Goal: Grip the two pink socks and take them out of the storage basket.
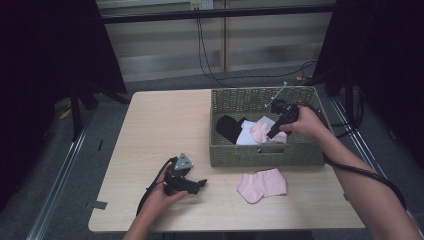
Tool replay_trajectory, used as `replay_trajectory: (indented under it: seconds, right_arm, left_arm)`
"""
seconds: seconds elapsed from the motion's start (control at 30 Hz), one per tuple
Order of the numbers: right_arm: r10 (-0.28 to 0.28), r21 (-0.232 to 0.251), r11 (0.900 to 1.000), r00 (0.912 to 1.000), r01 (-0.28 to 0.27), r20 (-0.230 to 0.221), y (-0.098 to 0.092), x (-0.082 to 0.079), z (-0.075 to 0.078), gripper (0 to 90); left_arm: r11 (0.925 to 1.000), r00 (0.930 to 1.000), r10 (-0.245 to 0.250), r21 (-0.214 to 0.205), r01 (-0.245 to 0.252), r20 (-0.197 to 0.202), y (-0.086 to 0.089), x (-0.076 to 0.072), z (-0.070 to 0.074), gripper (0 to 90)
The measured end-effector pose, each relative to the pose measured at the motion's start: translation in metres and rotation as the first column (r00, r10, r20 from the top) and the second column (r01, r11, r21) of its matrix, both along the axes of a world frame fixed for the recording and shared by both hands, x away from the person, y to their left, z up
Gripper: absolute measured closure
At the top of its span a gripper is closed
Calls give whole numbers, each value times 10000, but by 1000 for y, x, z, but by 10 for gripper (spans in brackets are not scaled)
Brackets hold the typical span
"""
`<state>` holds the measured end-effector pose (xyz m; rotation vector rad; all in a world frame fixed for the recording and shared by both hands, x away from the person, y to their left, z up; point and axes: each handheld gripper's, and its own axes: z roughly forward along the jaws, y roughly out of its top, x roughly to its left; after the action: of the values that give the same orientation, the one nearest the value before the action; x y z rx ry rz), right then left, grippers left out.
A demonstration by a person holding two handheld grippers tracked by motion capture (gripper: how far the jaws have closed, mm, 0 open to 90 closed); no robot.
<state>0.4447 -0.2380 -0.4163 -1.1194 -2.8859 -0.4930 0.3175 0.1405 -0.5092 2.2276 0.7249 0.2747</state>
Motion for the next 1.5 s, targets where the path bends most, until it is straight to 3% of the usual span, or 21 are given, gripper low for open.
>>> replay_trajectory:
  seconds: [0.1,0.13,0.3,0.33,0.37,0.4,0.47,0.57,0.83,0.93,1.17,1.5]
  right_arm:
    - [-91,-79,9999,9999,91,-90,0,2,-9,531]
    - [-36,-375,9993,9999,32,-96,-1,3,-14,530]
    - [-72,-720,9974,9999,66,-71,-4,4,-21,542]
    - [1,-1016,9948,9999,-14,-130,-5,4,-22,631]
    - [1,-1016,9948,9999,-14,-130,-5,4,-22,631]
    - [-37,-1124,9937,9999,23,-124,-6,4,-23,730]
    - [-69,-1148,9934,9997,40,-242,-8,5,-23,824]
    - [-226,-1102,9937,9995,198,-243,-9,5,-20,853]
    - [-519,-761,9959,9979,487,-396,-14,3,-2,867]
    - [-340,-614,9976,9993,331,-130,-15,0,16,867]
    - [-348,-401,9986,9993,353,137,-19,-6,45,868]
    - [-191,-275,9994,9994,200,295,-21,-12,63,868]
  left_arm:
    - [10000,10000,-12,47,12,54,0,0,0,153]
    - [10000,10000,-17,36,17,37,0,0,0,153]
    - [10000,10000,-14,38,13,24,0,0,0,153]
    - [10000,10000,-15,40,15,22,0,0,0,153]
    - [10000,10000,-15,40,15,22,0,0,0,153]
    - [10000,10000,-11,41,11,30,0,0,0,153]
    - [10000,10000,-11,41,11,32,0,0,0,153]
    - [10000,10000,-13,37,13,23,0,0,0,153]
    - [10000,10000,-1,1,1,9,0,0,0,153]
    - [10000,10000,-15,37,15,49,0,0,0,153]
    - [10000,10000,-18,39,18,48,0,0,0,153]
    - [10000,10000,-16,36,15,40,0,0,0,153]
